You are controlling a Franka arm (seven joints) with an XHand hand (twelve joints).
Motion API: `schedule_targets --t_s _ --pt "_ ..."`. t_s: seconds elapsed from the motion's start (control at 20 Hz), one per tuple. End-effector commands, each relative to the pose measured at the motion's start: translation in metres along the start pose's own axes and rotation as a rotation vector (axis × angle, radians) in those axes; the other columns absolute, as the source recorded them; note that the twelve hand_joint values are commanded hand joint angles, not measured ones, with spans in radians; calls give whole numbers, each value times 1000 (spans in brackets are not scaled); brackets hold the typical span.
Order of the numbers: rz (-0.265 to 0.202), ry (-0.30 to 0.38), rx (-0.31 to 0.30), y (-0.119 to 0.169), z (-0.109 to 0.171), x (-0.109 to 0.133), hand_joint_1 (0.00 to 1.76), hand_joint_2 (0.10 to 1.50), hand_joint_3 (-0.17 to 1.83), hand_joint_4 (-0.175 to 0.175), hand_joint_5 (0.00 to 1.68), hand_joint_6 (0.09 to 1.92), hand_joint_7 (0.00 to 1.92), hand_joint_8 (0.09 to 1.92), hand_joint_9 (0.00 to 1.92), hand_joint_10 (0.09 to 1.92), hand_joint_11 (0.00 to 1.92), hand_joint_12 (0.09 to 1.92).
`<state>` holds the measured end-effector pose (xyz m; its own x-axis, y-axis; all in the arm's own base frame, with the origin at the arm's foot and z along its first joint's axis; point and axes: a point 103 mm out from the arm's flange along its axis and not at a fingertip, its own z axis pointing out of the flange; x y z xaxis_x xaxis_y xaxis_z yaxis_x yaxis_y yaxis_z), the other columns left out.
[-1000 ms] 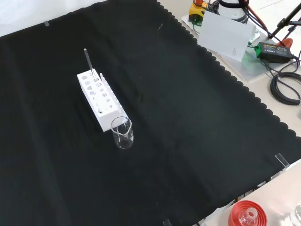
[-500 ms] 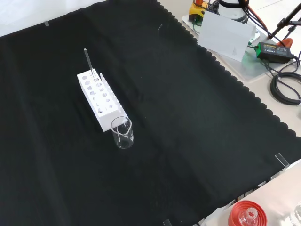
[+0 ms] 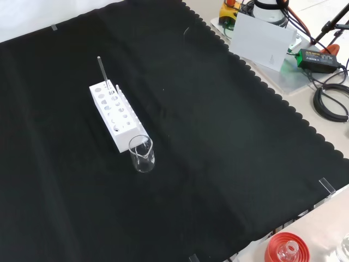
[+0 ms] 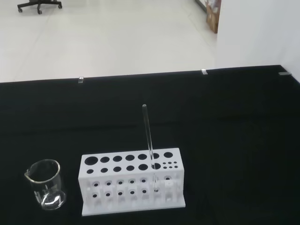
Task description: Take the glass rod from the white test tube rack.
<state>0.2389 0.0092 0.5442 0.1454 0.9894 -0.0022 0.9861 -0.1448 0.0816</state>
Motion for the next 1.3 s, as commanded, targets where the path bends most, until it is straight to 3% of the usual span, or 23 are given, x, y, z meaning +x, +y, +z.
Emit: schedule_targets --t_s 0.05,1.3 --pt "-12 3 22 13 4 1 390 956 208 19 113 87 0 597 0 815 0 1318" --pt "-69 6 124 107 55 8 383 950 215 27 211 87 63 670 35 995 0 1518"
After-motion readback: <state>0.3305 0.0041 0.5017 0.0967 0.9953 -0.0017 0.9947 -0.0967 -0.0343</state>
